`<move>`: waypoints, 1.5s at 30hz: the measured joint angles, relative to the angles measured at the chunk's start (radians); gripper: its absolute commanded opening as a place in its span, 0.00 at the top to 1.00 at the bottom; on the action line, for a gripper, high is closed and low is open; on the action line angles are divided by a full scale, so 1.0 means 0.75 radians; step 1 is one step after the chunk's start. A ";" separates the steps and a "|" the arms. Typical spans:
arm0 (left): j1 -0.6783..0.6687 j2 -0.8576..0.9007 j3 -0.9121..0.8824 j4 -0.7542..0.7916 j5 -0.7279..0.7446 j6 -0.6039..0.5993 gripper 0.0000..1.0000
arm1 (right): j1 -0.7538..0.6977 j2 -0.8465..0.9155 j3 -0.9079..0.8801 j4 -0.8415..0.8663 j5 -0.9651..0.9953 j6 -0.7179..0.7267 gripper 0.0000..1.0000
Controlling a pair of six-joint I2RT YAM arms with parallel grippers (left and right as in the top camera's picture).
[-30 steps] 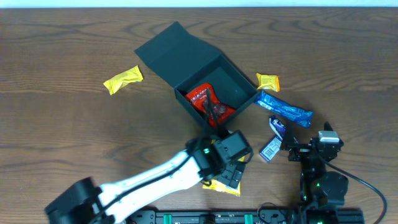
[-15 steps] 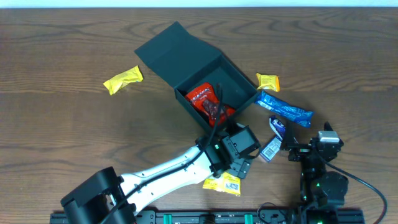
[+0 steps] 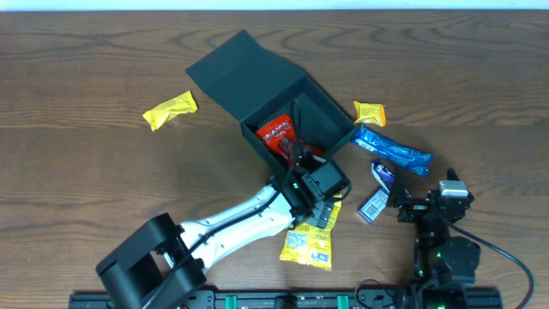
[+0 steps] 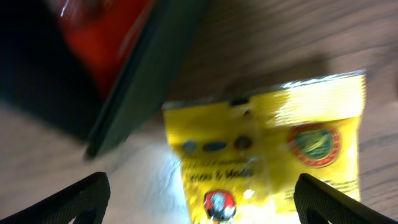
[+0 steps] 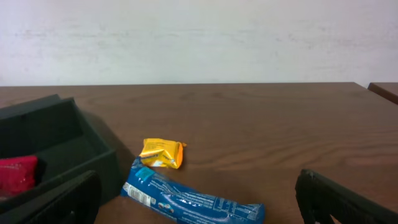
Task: Pack container
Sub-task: 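Grasp the yellow bag with the left gripper and lift it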
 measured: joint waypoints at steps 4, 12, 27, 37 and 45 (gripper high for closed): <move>-0.013 0.000 0.001 -0.035 0.084 -0.160 0.04 | 0.000 0.000 0.000 0.000 0.000 0.000 0.01; -0.056 -0.005 0.001 -0.022 0.344 -0.217 0.05 | 0.000 0.000 0.000 0.000 0.000 0.000 0.01; -0.143 -0.021 0.001 -0.058 0.309 -0.367 0.05 | 0.000 0.000 0.000 0.000 0.000 0.000 0.01; -0.152 0.016 0.001 -0.039 0.245 -0.444 0.05 | 0.000 0.000 0.000 0.000 0.000 0.000 0.01; -0.151 0.093 0.001 0.019 0.219 -0.448 0.04 | 0.000 0.000 0.000 0.000 0.000 0.000 0.01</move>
